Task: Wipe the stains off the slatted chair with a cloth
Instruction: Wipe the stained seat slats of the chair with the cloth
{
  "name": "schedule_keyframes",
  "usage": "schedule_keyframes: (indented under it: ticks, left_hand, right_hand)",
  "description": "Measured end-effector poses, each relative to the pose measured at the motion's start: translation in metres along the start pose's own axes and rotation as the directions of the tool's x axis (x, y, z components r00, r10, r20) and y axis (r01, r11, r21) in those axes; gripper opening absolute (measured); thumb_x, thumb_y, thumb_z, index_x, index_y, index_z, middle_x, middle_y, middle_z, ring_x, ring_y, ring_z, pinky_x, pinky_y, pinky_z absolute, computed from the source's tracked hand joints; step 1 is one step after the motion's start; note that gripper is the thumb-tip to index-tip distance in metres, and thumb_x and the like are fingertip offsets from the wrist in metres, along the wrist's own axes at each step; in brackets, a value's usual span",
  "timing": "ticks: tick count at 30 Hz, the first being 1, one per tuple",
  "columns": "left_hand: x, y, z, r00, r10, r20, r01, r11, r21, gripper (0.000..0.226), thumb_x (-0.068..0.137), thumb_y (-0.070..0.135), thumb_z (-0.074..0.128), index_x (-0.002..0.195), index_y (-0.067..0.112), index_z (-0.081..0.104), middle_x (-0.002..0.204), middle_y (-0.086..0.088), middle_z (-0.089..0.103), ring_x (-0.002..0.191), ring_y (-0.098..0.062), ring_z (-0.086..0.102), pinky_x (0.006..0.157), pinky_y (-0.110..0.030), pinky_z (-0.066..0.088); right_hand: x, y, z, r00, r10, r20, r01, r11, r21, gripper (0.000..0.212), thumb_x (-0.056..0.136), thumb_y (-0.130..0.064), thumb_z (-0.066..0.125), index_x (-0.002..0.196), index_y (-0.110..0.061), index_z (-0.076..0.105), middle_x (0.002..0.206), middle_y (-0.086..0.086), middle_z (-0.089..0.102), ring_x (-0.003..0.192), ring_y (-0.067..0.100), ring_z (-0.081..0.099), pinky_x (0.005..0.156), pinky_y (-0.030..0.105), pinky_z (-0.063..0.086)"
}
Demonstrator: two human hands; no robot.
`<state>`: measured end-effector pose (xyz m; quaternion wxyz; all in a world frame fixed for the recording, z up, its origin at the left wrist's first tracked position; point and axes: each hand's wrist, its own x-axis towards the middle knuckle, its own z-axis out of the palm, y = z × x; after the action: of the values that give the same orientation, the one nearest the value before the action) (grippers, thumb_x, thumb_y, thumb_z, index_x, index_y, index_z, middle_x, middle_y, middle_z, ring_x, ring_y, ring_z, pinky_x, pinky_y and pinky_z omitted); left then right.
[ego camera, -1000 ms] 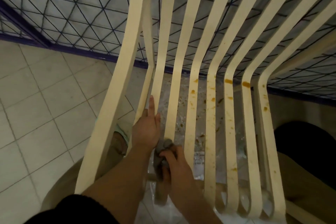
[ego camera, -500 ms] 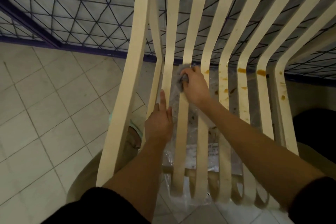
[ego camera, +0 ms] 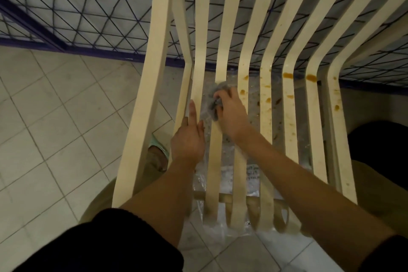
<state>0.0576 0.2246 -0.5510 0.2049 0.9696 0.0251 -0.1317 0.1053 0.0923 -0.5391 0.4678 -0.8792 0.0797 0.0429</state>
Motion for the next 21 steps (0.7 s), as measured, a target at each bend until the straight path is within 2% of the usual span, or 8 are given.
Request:
schedule_keyframes:
  ticks: [1,5,8,10,13,15,18,21]
  left_hand:
    - [0.0,-0.001,0.0,1.0,0.002,0.002,-0.002,1.0,0.001,0.06,0.105,0.042,0.021,0.153,0.03,-0.013,0.124,-0.011,0.053,0.082,-0.029,0.06,0.061,-0.037,0.046]
    - [0.002,-0.002,0.0,1.0,0.001,0.029,-0.001,1.0,-0.017,0.06,0.104,0.041,0.021,0.153,0.031,-0.013,0.121,-0.012,0.053,0.078,-0.028,0.059,0.061,-0.038,0.047]
    - [0.002,-0.001,0.001,0.999,-0.014,0.032,0.014,1.0,-0.008,0.059,0.104,0.041,0.021,0.153,0.03,-0.011,0.123,-0.012,0.052,0.083,-0.029,0.06,0.064,-0.039,0.047]
    - [0.001,0.0,0.001,0.999,-0.019,0.029,0.019,1.0,-0.002,0.059,0.105,0.04,0.021,0.154,0.03,-0.01,0.125,-0.012,0.052,0.086,-0.03,0.06,0.064,-0.037,0.044]
    - [0.001,0.001,0.0,1.0,-0.021,0.011,0.021,1.0,0.015,0.059,0.105,0.04,0.022,0.154,0.029,-0.009,0.127,-0.012,0.052,0.089,-0.032,0.06,0.065,-0.037,0.042]
    - [-0.001,0.001,0.0,1.0,-0.013,0.003,0.013,1.0,0.011,0.059,0.105,0.04,0.021,0.154,0.029,-0.009,0.126,-0.011,0.053,0.088,-0.031,0.06,0.065,-0.037,0.042]
    - [-0.002,0.003,0.0,1.0,-0.013,0.01,0.013,1.0,0.012,0.06,0.104,0.041,0.02,0.154,0.03,-0.011,0.125,-0.01,0.053,0.085,-0.029,0.06,0.064,-0.036,0.042]
    - [-0.002,0.003,0.0,1.0,-0.01,0.006,0.01,1.0,0.012,0.059,0.105,0.041,0.02,0.154,0.029,-0.01,0.123,-0.009,0.054,0.082,-0.027,0.06,0.06,-0.035,0.041]
  right_hand:
    - [-0.016,-0.001,0.004,0.999,-0.035,-0.018,0.035,0.999,-0.006,0.012,0.101,-0.02,0.047,0.107,-0.014,0.056,0.083,0.013,0.057,0.064,0.018,0.052,0.058,0.032,0.045]
    - [-0.074,0.006,0.011,0.993,-0.096,0.067,0.107,0.976,-0.192,0.024,0.096,-0.007,0.048,0.113,-0.024,0.052,0.107,-0.011,0.03,0.076,-0.008,0.034,0.069,0.01,0.033]
    - [-0.107,-0.007,0.009,0.998,-0.031,0.049,0.034,0.997,-0.066,0.014,0.098,-0.019,0.05,0.108,-0.023,0.059,0.081,-0.006,0.05,0.062,0.0,0.042,0.058,0.019,0.037]
    - [-0.124,-0.011,0.006,0.997,0.004,0.083,-0.004,1.0,0.001,0.011,0.098,-0.027,0.05,0.104,-0.028,0.059,0.063,-0.002,0.051,0.054,0.009,0.045,0.054,0.03,0.038]
    - [-0.148,-0.012,0.008,0.993,0.094,0.066,-0.098,0.994,0.051,0.01,0.097,-0.023,0.052,0.103,-0.025,0.06,0.061,-0.002,0.05,0.052,0.009,0.045,0.054,0.028,0.038]
    - [-0.169,-0.013,0.011,0.985,0.121,0.126,-0.13,0.99,0.06,0.011,0.097,-0.021,0.053,0.103,-0.026,0.062,0.062,-0.004,0.051,0.052,0.007,0.047,0.054,0.024,0.04]
    - [-0.202,-0.01,0.019,0.988,0.076,0.136,-0.07,0.996,-0.046,0.015,0.097,-0.021,0.052,0.107,-0.027,0.063,0.086,0.001,0.062,0.072,0.008,0.057,0.068,0.023,0.046]
    - [-0.237,-0.006,0.017,0.971,-0.055,0.234,0.075,0.994,-0.076,0.026,0.096,-0.014,0.047,0.121,-0.017,0.057,0.125,-0.002,0.048,0.1,0.013,0.048,0.085,0.03,0.044]
